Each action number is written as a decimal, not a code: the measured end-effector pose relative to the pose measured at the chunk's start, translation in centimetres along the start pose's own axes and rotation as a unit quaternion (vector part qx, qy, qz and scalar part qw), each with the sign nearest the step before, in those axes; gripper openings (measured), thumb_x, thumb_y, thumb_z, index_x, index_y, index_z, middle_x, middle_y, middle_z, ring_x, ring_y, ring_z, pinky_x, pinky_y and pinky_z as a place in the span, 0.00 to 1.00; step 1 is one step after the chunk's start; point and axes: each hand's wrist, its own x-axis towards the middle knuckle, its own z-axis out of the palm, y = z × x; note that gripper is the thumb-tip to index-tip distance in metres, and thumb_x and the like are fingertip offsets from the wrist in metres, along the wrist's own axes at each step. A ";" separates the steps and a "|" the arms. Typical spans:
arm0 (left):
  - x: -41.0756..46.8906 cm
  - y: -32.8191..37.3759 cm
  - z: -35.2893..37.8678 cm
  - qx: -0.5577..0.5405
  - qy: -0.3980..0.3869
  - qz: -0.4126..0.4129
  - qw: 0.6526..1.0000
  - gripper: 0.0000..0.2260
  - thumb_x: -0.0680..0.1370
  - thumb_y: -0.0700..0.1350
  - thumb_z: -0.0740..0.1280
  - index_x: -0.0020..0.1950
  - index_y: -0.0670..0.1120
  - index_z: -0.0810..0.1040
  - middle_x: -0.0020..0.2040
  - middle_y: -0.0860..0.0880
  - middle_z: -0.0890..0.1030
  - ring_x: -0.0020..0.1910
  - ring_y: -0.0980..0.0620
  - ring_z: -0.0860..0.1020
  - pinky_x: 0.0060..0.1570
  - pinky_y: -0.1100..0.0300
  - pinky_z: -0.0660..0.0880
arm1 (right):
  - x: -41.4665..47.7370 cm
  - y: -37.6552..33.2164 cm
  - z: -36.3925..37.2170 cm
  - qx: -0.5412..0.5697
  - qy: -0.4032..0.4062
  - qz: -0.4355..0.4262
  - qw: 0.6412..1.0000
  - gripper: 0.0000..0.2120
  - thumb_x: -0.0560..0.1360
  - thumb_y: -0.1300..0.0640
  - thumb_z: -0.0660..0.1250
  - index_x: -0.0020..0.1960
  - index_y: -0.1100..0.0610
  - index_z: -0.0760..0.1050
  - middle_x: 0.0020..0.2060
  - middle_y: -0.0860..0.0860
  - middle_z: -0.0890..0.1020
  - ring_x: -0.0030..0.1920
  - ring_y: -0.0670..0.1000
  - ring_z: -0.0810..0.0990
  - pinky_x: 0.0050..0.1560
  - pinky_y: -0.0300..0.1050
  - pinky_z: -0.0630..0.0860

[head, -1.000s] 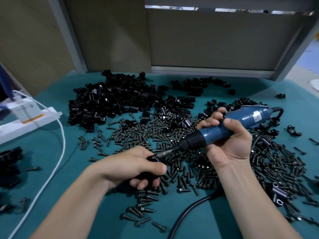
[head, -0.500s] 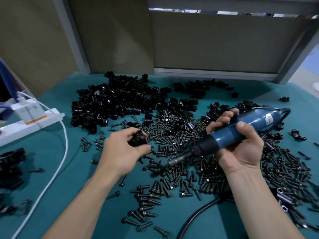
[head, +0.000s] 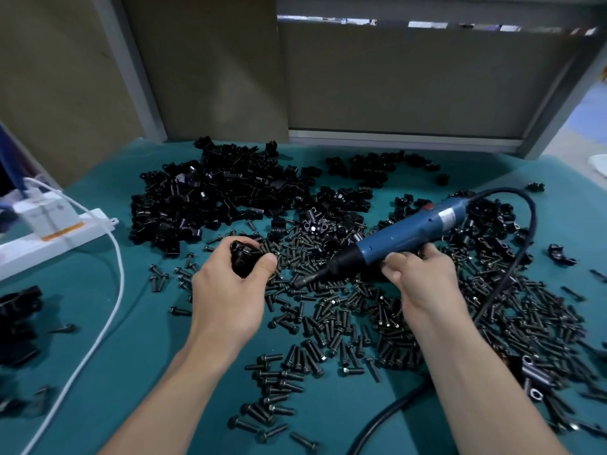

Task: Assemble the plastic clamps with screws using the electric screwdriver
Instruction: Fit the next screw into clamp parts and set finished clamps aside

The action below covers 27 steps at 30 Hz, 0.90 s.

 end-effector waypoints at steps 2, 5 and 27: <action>0.1 -0.1 0.0 -0.007 -0.005 0.007 1.000 0.05 0.79 0.53 0.73 0.49 0.59 0.77 0.33 0.52 0.82 0.29 0.58 0.77 0.29 0.68 0.70 | 0.3 0.2 -0.3 -0.082 0.050 -0.016 0.995 0.28 0.78 0.73 0.68 0.76 0.65 0.66 0.37 0.51 0.87 0.42 0.50 0.88 0.43 0.39 0.84; -0.1 -0.1 0.2 -0.004 -0.019 0.015 1.000 0.05 0.78 0.52 0.73 0.48 0.58 0.78 0.37 0.56 0.82 0.31 0.59 0.77 0.30 0.68 0.71 | 0.7 -0.3 -1.0 -0.318 0.076 -0.063 0.943 0.22 0.78 0.65 0.72 0.71 0.63 0.74 0.37 0.53 0.87 0.38 0.50 0.88 0.47 0.49 0.85; 0.7 -1.1 0.8 0.063 -0.125 0.076 0.987 0.10 0.81 0.50 0.72 0.52 0.64 0.72 0.38 0.51 0.81 0.35 0.54 0.78 0.31 0.68 0.73 | -1.1 -2.5 -2.2 -0.662 -0.206 -0.179 0.698 0.24 0.75 0.70 0.67 0.49 0.39 0.86 0.40 0.37 0.82 0.33 0.39 0.77 0.27 0.25 0.68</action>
